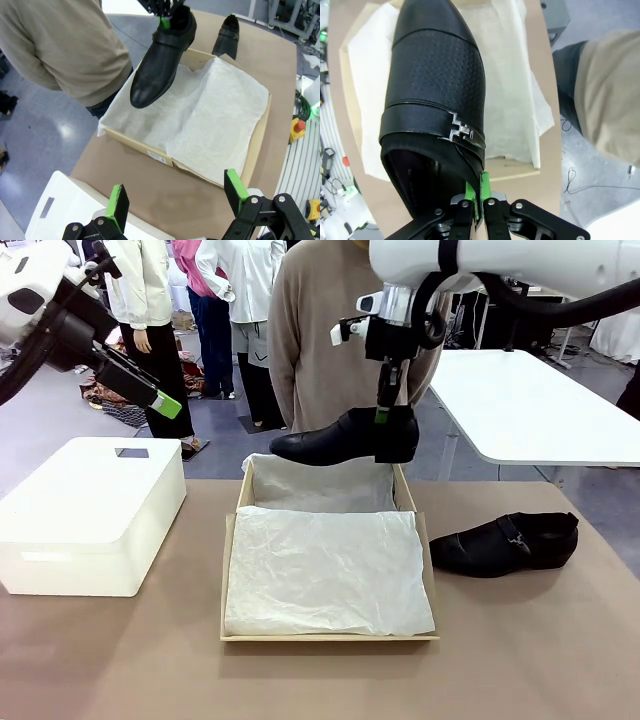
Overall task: Pack the shoes into the box.
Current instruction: Place one shoe of the Shoes into the Shoes Box.
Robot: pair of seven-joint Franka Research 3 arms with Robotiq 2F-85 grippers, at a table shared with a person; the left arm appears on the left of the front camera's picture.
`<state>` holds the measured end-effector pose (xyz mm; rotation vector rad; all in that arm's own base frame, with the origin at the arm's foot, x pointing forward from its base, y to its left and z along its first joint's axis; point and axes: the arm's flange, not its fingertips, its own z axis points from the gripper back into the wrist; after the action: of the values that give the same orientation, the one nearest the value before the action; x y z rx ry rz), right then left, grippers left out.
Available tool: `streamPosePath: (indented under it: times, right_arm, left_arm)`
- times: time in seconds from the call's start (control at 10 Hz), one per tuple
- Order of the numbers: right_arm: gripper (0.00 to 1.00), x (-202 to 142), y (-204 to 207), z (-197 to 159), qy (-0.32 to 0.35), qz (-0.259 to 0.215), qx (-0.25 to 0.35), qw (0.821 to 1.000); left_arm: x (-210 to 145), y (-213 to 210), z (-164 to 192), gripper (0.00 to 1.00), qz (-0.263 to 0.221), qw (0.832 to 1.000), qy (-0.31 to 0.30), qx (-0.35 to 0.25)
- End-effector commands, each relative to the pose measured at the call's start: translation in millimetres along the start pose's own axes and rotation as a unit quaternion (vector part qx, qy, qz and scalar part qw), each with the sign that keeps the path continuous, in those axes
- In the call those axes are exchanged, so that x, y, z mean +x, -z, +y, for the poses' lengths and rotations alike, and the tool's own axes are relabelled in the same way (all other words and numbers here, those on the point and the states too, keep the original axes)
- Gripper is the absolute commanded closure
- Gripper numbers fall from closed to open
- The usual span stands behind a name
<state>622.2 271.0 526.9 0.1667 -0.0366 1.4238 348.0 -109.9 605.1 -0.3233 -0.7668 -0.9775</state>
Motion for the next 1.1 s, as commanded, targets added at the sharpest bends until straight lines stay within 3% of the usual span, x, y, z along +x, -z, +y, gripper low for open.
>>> streamPosePath:
  times: [0.0,0.4,0.8,1.0]
  right_arm:
    - [1.00,23,7,-10,0.006,0.001,0.001,1.000]
    - [1.00,36,41,-14,0.001,0.018,-0.006,1.000]
    - [1.00,32,45,-16,0.007,0.035,0.002,0.999]
    - [1.00,26,61,-12,-0.011,0.019,0.010,1.000]
  left_arm:
    - [0,-1,1,0.00,-0.005,1.000,0.001,-0.007]
    - [0,-1,1,0.00,-0.005,1.000,0.001,-0.007]
    - [0,-1,1,0.00,-0.005,1.000,0.001,-0.007]
    - [0,-1,1,0.00,-0.005,1.000,0.001,-0.007]
